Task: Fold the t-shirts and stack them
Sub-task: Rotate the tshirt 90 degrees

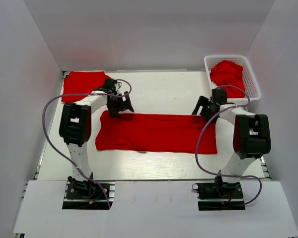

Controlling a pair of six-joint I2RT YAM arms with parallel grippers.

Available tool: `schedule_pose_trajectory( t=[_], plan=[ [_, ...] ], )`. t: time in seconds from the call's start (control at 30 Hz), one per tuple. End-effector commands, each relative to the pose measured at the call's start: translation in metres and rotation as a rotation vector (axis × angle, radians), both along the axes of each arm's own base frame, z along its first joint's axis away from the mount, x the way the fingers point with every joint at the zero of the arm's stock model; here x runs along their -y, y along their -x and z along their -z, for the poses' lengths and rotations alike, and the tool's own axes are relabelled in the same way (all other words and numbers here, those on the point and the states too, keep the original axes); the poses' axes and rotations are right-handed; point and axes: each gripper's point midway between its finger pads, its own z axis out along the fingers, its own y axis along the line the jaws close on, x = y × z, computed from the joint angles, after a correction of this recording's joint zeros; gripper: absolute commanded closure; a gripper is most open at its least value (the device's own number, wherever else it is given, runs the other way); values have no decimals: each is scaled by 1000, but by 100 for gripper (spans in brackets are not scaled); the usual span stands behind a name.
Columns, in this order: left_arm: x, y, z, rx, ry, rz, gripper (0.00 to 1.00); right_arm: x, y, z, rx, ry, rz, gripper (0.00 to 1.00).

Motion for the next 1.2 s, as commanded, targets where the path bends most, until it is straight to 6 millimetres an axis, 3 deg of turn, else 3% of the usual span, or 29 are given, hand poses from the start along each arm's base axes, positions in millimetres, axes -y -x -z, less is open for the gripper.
schedule_pose_trajectory(
  t=[0.0,0.03,0.07,0.1,0.13,0.17,0.2,0.23,0.27,0.3,0.33,0.37,0.43,0.47,0.5,0.53,0.57,0.63,0.73,0.83,0.87,0.9,0.93,0.97,1.0,1.1,1.13,1.17],
  plan=[
    [-10,-10,54,-64,-110,66,0,12,26,20,-56,56,-26,10],
    [0,-19,55,-50,-94,97,0,6,23,15,-23,38,-50,10],
    [16,-42,40,4,-29,128,0,3,23,5,9,19,-73,10],
    [26,-46,57,-22,-10,147,0,-1,31,11,2,12,-93,10],
    [32,-58,59,-9,10,155,0,-4,35,11,1,-1,-105,10],
    [51,-88,38,74,49,179,0,-10,39,6,13,-11,-124,10],
    [61,-88,65,30,49,207,0,-16,59,16,-48,-25,-147,10],
    [71,-100,67,46,61,220,0,-20,65,16,-67,-34,-146,10],
    [92,-135,35,169,107,255,0,-33,77,19,-94,-58,-191,10],
    [109,-141,36,187,127,284,0,-40,92,22,-136,-66,-222,10],
    [128,-148,54,196,188,303,0,-61,112,27,-173,-72,-306,10],
    [141,-173,27,302,242,306,0,-69,122,29,-186,-68,-377,10],
    [175,-190,9,445,367,323,0,-104,165,29,-281,-123,-559,10],
    [180,-196,-1,450,425,264,0,-112,179,29,-311,-141,-610,10],
    [190,-197,-1,464,460,261,0,-108,200,31,-374,-101,-664,10],
    [200,-205,-18,525,494,265,0,-117,205,26,-355,-41,-732,10],
    [203,-209,-23,539,528,242,0,-118,208,18,-329,-21,-790,10],
    [226,-207,-36,594,575,265,0,-139,216,-2,-259,-83,-940,10],
    [229,-213,-67,677,565,251,0,-162,219,-33,-171,-191,-1035,10],
    [233,-214,-99,770,539,287,0,-189,205,-68,-21,-295,-1075,10],
    [229,-213,-118,783,517,283,0,-196,193,-78,40,-302,-1073,10],
    [226,-214,-133,836,485,307,0,-198,184,-84,78,-293,-1055,10],
    [224,-210,-135,838,468,319,0,-201,181,-87,85,-295,-1038,10],
    [220,-210,-147,861,452,316,0,-201,162,-96,133,-246,-993,10],
    [215,-207,-178,917,424,325,0,-202,157,-99,147,-243,-972,10],
    [200,-204,-205,936,343,298,0,-198,128,-109,193,-177,-850,10],
    [192,-198,-229,970,311,297,0,-198,123,-112,205,-169,-832,10],
    [187,-194,-237,976,292,288,0,-193,112,-110,202,-139,-762,10]
  ],
)
